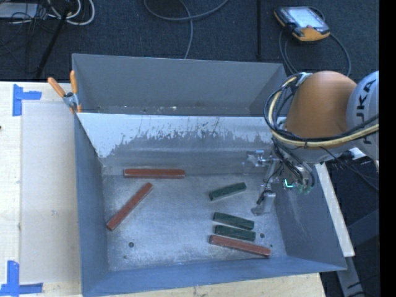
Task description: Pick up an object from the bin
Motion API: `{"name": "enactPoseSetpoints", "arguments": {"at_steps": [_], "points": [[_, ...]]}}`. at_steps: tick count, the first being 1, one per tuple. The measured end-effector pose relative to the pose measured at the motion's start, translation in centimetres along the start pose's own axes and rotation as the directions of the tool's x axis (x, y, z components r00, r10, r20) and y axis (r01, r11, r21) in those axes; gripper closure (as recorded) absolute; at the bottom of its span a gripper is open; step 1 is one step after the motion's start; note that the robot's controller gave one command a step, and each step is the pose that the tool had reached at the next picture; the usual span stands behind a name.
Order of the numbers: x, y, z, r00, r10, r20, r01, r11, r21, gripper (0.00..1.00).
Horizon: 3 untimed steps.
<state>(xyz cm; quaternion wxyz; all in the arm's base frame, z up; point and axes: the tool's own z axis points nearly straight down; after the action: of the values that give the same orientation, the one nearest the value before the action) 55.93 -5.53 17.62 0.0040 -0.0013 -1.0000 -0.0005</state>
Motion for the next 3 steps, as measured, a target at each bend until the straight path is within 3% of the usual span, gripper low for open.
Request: {"name": "enactPoseSetpoints", "arguments": {"at_steps": [1, 2, 3], "points": [[-0.2, 0.0, -0.4, 1.0, -0.002, 0.007, 0.002, 1.0, 0.001, 0.0], [-3.4, -0.1, 7.3, 0.996, -0.09, 0.012, 0.09, 0.996, 0.002, 0.0], [-4.2, -0.5, 8.1, 0.993, -0.116, 0.006, 0.116, 0.993, 0.001, 0.0]]}}
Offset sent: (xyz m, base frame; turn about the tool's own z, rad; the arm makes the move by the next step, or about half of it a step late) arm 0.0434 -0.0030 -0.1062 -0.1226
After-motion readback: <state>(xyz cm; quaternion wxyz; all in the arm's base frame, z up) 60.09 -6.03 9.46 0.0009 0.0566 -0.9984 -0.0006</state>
